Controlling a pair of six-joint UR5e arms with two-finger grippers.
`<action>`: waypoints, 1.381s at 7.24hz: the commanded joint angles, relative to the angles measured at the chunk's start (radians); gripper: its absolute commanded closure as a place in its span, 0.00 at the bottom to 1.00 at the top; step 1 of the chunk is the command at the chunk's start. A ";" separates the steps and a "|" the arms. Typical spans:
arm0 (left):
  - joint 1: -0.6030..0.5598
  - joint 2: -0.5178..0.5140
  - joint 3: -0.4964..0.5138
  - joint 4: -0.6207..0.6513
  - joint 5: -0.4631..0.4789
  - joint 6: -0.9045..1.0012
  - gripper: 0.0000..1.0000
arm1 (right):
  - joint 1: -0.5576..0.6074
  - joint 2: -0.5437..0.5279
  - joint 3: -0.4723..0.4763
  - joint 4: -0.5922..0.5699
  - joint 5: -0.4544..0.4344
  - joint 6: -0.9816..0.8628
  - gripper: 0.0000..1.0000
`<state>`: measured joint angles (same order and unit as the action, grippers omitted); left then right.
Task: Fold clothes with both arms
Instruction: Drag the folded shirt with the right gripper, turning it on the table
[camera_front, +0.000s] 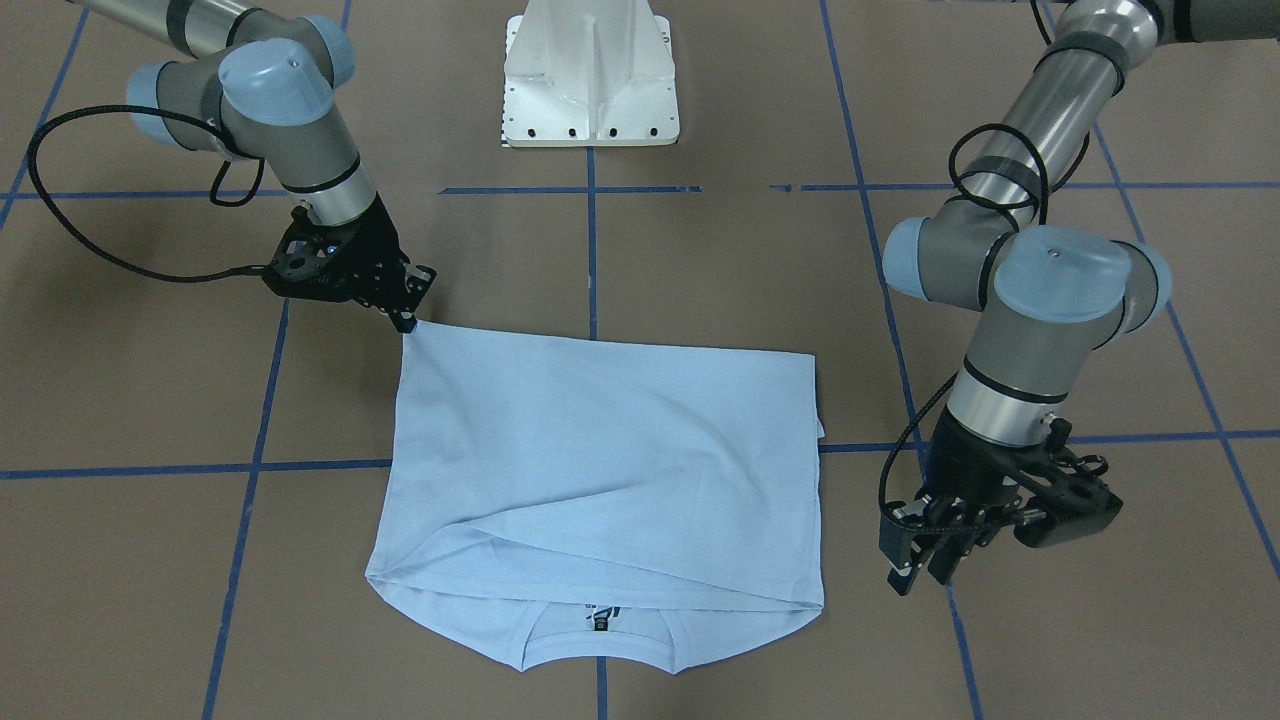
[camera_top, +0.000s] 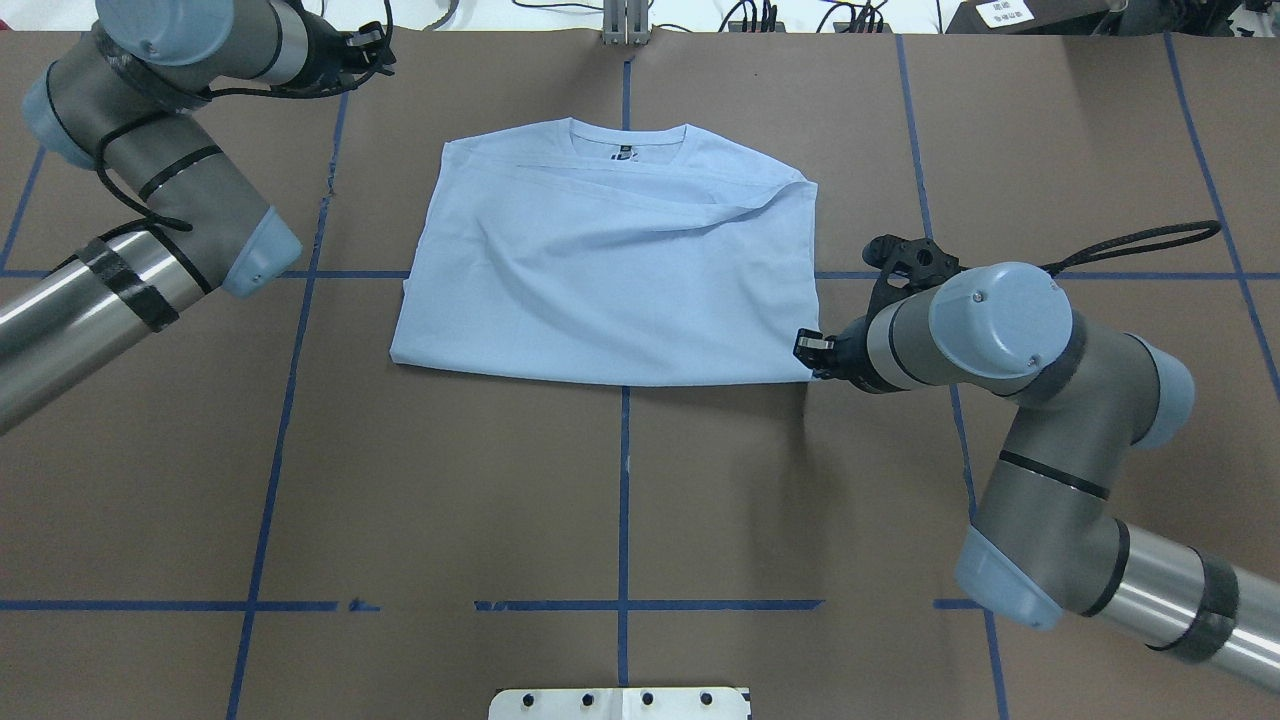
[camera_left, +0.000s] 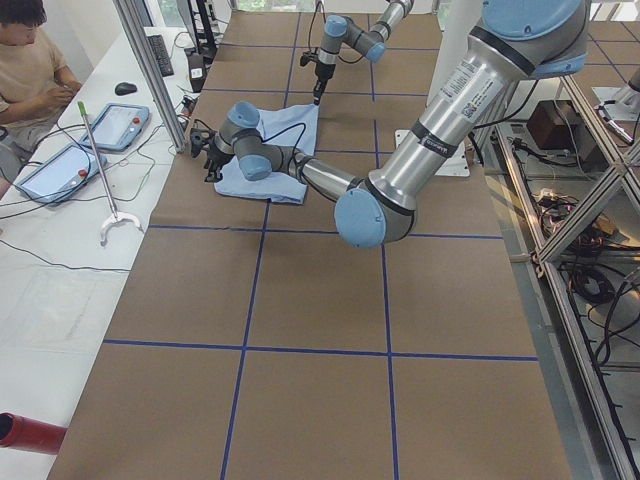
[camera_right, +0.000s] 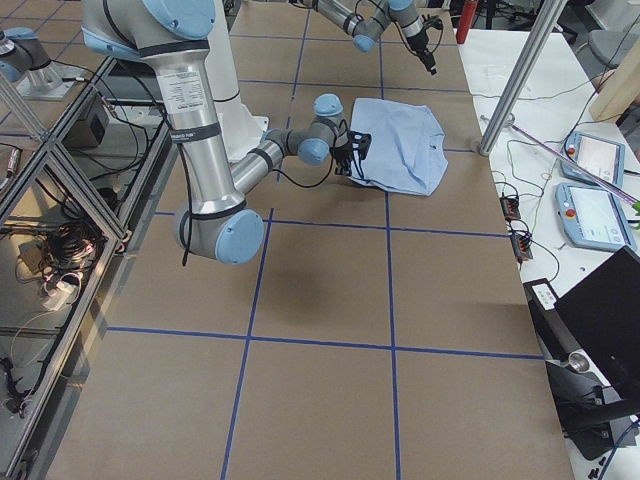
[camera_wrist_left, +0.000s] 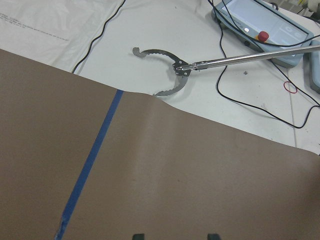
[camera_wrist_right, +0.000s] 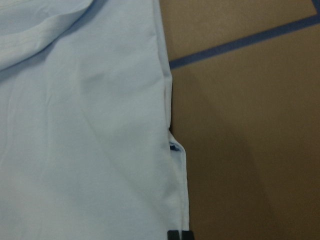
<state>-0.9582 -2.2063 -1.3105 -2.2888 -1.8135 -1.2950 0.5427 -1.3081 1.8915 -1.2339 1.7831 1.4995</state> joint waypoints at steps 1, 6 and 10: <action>-0.005 0.133 -0.206 0.005 -0.113 -0.012 0.42 | -0.128 -0.153 0.189 -0.007 0.018 0.054 1.00; 0.197 0.197 -0.352 -0.025 -0.228 -0.113 0.00 | -0.332 -0.381 0.367 -0.010 0.148 0.149 0.98; 0.220 0.195 -0.377 -0.026 -0.283 -0.278 0.00 | -0.487 -0.327 0.370 -0.004 0.089 0.341 0.00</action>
<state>-0.7521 -2.0095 -1.6785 -2.3131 -2.0603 -1.5072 0.0834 -1.6508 2.2597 -1.2383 1.8962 1.8267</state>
